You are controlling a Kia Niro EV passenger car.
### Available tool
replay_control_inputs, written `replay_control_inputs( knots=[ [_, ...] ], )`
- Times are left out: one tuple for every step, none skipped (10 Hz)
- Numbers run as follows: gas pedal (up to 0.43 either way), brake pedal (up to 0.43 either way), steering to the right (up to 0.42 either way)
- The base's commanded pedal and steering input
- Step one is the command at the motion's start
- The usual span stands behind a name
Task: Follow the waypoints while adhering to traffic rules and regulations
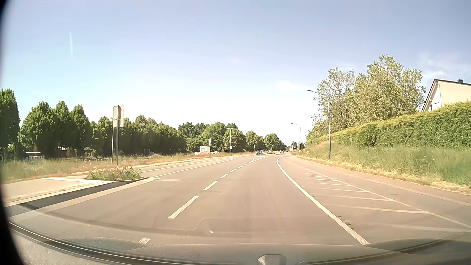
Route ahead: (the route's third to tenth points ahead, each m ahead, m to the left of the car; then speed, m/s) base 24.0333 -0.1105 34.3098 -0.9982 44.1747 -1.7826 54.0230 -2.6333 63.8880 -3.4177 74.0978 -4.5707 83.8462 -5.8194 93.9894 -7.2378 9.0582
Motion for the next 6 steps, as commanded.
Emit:
replay_control_inputs(
  knots=[
    [0.059, 0.030, 0.006],
    [0.059, 0.030, 0.007],
    [0.059, 0.030, 0.007],
    [0.059, 0.030, 0.007],
    [0.059, 0.030, 0.008],
    [0.059, 0.030, 0.010]
  ],
)
